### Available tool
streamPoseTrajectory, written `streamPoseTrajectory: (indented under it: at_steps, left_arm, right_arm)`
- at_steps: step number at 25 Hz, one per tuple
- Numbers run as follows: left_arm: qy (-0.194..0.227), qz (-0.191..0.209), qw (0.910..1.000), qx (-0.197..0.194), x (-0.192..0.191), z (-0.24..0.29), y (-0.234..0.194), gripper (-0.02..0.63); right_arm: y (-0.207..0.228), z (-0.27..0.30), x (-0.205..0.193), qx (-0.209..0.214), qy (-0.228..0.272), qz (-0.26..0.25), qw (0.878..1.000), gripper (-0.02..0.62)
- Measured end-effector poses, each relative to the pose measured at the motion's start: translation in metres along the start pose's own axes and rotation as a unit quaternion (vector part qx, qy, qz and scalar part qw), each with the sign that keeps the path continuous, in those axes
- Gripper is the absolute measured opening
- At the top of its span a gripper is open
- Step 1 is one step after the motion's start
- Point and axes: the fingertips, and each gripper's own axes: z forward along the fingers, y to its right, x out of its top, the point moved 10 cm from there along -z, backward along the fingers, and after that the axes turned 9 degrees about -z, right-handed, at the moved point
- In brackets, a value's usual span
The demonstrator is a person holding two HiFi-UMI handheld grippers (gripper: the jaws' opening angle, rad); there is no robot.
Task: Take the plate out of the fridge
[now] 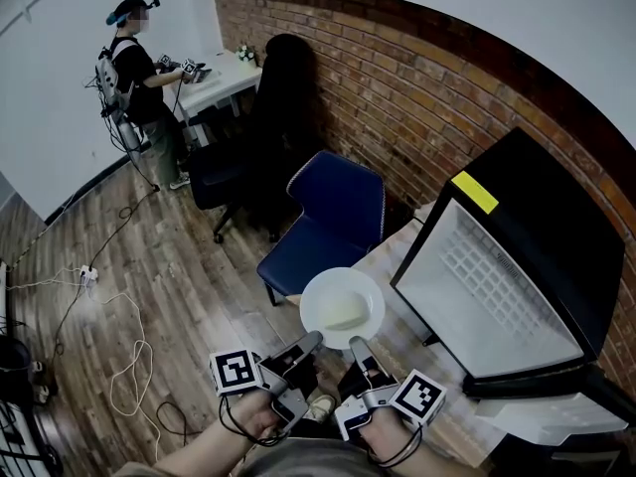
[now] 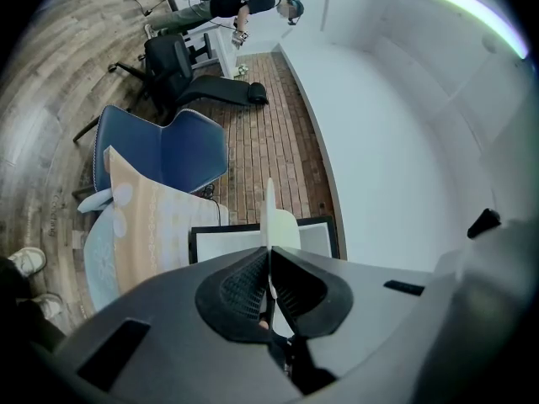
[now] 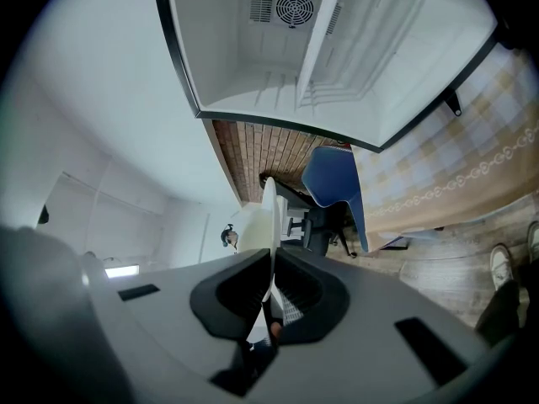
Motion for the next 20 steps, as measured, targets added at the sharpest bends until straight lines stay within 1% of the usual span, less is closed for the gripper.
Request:
streamPoseTrajectory:
  at_steps: [2,6,14,18,20]
  left_arm:
    - [-0.001,0.001,1.0000,0.000,0.0003,0.0012,0.0011,0.021]
    - [-0.004,0.005,1.0000,0.001,0.0003,0.0032,0.0021,0.021]
    - [-0.011,0.005,0.9999,0.002,0.0003,0.0052,0.0036,0.021]
    - [-0.014,0.006,0.9999,0.000,0.0000,0.0091,0.0032,0.021]
    - [-0.015,0.007,0.9999,0.000,0.0007,0.0102,0.0024,0.021]
  right_arm:
    - [-0.0009,0.0004,0.0003,0.002,0.003,0.007,1.000,0.035]
    - [0.0003,-0.0011,0.0026,-0.002,0.004,0.000,1.000,0.035]
    - [-0.0010,-0.0022,0.0031,-0.001,0.008,0.009,1.000,0.035]
    - [-0.0028,-0.0009,0.0038,0.008,0.015,0.029,0.999,0.035]
    - [-0.0017,-0.0006,0.0048,0.008,0.016,0.030,0.999,0.035]
